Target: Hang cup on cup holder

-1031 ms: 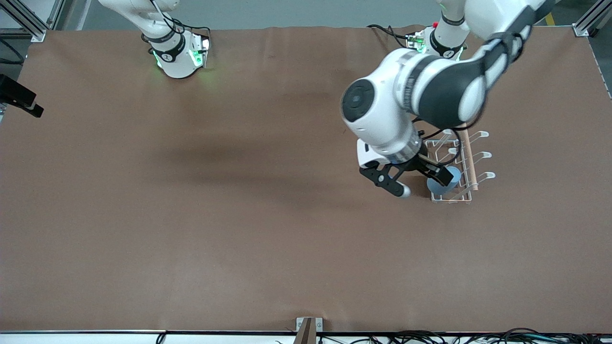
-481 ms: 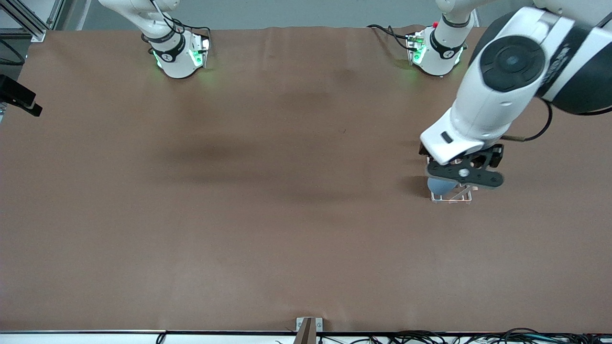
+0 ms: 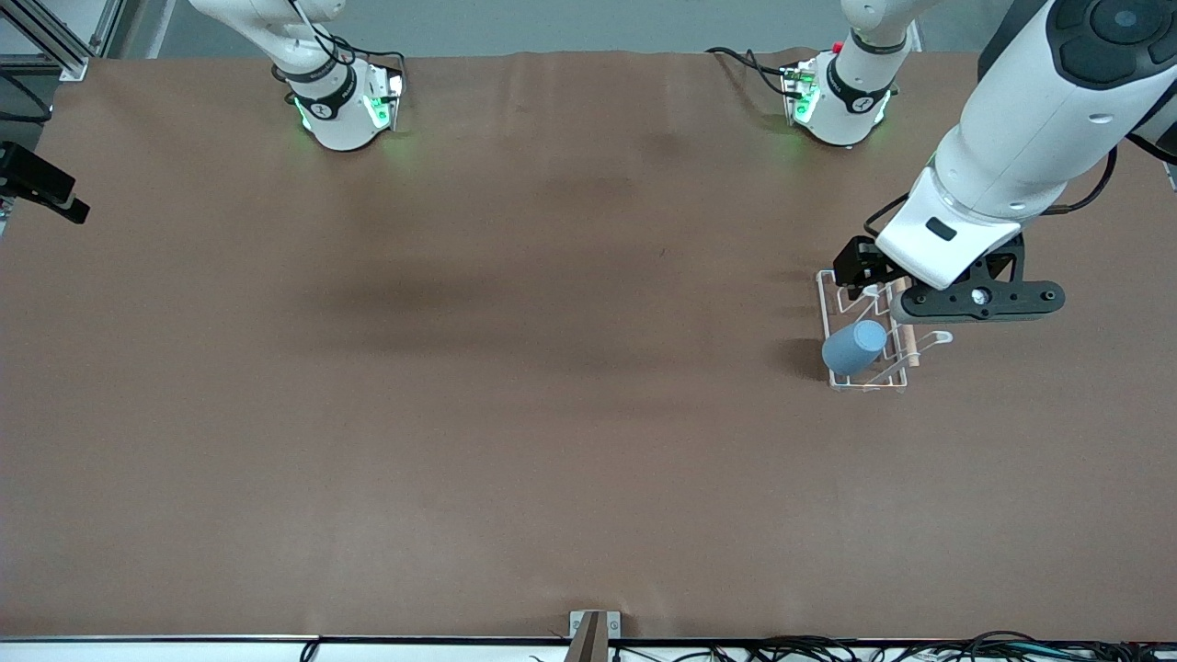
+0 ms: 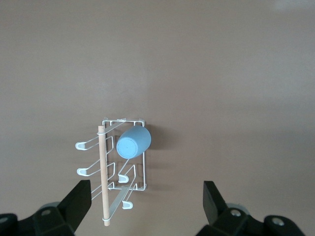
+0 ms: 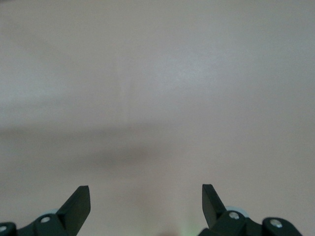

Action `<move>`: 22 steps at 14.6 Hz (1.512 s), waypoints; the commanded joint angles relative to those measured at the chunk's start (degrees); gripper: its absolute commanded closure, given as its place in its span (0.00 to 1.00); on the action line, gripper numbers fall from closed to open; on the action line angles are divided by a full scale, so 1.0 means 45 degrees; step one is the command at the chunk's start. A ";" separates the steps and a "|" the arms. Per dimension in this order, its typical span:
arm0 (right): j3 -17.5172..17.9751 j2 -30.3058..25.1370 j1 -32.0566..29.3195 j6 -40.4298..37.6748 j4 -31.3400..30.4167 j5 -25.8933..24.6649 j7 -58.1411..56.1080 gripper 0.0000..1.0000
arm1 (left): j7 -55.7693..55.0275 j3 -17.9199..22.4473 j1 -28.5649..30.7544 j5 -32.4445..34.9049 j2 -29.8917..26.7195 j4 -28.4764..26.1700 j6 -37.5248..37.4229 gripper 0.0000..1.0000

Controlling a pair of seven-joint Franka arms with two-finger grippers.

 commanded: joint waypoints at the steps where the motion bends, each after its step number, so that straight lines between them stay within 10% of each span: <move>1: -0.0124 0.0051 0.0009 -0.0144 0.0185 0.0157 -0.0210 0.00 | -0.0225 -0.0185 -0.0007 -0.0127 -0.0133 -0.0188 0.0098 0.00; 7: -0.0106 0.0051 -0.0030 -0.0164 0.0126 0.0157 -0.0289 0.00 | -0.0206 0.0203 -0.0007 -0.0709 -0.0656 -0.0168 0.0294 0.00; 16: -0.0106 0.0051 -0.0049 -0.0144 0.0106 0.0215 -0.0250 0.00 | 0.2371 1.0255 -0.3891 -0.7914 -0.4857 -0.0304 0.1153 0.00; 22: -0.0106 0.0071 -0.0069 -0.0125 0.0106 0.0235 -0.0250 0.00 | 0.4148 1.3211 -0.5007 -0.8623 -0.6790 -0.1378 0.1134 0.00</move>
